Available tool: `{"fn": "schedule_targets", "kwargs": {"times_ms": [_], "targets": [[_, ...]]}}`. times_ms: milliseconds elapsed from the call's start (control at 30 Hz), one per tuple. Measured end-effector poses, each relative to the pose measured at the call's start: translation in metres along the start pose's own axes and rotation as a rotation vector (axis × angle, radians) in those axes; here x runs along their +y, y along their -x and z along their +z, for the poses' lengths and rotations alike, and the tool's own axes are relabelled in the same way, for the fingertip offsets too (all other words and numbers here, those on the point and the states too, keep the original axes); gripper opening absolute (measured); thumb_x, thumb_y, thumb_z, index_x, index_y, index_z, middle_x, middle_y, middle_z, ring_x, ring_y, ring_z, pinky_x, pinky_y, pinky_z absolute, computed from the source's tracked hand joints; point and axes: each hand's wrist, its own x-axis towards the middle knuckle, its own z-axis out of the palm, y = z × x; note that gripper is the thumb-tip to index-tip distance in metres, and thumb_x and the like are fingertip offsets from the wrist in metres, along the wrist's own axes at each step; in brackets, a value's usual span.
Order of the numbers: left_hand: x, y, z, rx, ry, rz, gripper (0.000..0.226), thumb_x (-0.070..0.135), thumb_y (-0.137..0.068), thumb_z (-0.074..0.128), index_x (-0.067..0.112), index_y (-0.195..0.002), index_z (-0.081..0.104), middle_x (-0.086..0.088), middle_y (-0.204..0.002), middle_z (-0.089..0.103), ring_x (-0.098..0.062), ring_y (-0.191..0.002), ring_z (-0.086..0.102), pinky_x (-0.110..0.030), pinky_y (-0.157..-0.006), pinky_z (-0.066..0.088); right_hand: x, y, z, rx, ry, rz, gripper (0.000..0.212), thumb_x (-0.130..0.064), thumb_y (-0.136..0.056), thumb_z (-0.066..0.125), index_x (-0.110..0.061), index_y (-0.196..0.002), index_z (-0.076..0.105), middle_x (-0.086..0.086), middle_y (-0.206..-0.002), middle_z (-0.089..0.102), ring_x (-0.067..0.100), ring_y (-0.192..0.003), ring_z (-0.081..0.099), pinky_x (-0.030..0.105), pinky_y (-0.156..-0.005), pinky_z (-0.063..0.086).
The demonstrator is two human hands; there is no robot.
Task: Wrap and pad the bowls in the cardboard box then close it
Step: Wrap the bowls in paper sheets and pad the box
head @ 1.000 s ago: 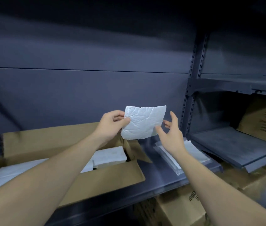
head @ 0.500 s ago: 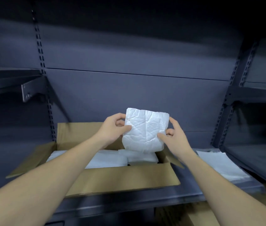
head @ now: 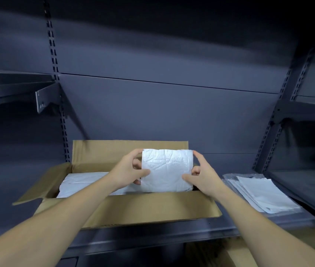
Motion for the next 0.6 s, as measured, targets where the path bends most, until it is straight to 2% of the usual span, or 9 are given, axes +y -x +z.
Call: {"fn": "schedule_targets", "kwargs": {"times_ms": [133, 233, 333, 400, 500, 600], "targets": [[-0.007, 0.003, 0.000, -0.029, -0.050, -0.039, 0.064, 0.005, -0.084, 0.073, 0.039, -0.131, 0.044, -0.003, -0.081, 0.067, -0.013, -0.065, 0.065, -0.036, -0.067, 0.062, 0.002, 0.003, -0.001, -0.078, 0.068, 0.014, 0.084, -0.015, -0.082, 0.068, -0.035, -0.149, 0.020, -0.006, -0.062, 0.058, 0.001, -0.058, 0.053, 0.013, -0.062, 0.043], [-0.010, 0.003, 0.002, -0.062, -0.090, -0.051, 0.076, 0.006, -0.083, 0.074, 0.038, -0.142, 0.037, -0.011, -0.093, 0.067, -0.017, -0.068, 0.067, -0.041, -0.070, 0.062, 0.004, 0.004, -0.001, -0.111, 0.116, 0.008, 0.080, -0.015, -0.081, 0.067, -0.040, -0.144, 0.026, -0.010, -0.059, 0.055, 0.001, -0.055, 0.050, 0.012, -0.059, 0.043], [-0.011, 0.000, 0.005, -0.111, -0.139, -0.076, 0.083, 0.008, -0.083, 0.073, 0.036, -0.148, 0.031, -0.011, -0.097, 0.066, -0.019, -0.065, 0.067, -0.038, -0.070, 0.062, 0.005, 0.002, -0.006, -0.141, 0.195, 0.005, 0.082, -0.018, -0.078, 0.068, -0.044, -0.142, 0.025, -0.005, -0.064, 0.056, 0.004, -0.058, 0.051, 0.021, -0.063, 0.047], [-0.009, -0.001, 0.007, -0.144, -0.169, -0.097, 0.085, 0.009, -0.084, 0.073, 0.037, -0.150, 0.028, -0.010, -0.096, 0.065, -0.020, -0.065, 0.068, -0.033, -0.067, 0.061, 0.005, -0.002, -0.010, -0.161, 0.261, 0.010, 0.089, -0.019, -0.077, 0.069, -0.041, -0.146, 0.019, -0.003, -0.067, 0.056, 0.005, -0.060, 0.053, 0.019, -0.058, 0.047], [-0.009, -0.004, 0.012, -0.170, -0.184, -0.101, 0.087, 0.009, -0.084, 0.073, 0.036, -0.151, 0.025, -0.008, -0.090, 0.063, -0.018, -0.063, 0.068, -0.030, -0.064, 0.059, 0.006, -0.007, -0.014, -0.165, 0.323, 0.025, 0.094, -0.024, -0.077, 0.067, -0.039, -0.150, 0.011, -0.003, -0.076, 0.059, 0.010, -0.070, 0.057, 0.020, -0.058, 0.042], [-0.013, -0.007, 0.016, -0.182, -0.326, -0.049, 0.086, 0.013, -0.083, 0.073, 0.035, -0.151, 0.026, -0.002, -0.077, 0.062, -0.005, -0.058, 0.063, -0.019, -0.059, 0.051, 0.010, -0.007, -0.012, -0.147, 0.315, 0.035, 0.091, -0.033, -0.078, 0.067, -0.035, -0.151, 0.012, -0.007, -0.096, 0.058, 0.016, -0.094, 0.055, 0.022, -0.067, 0.040]]}}
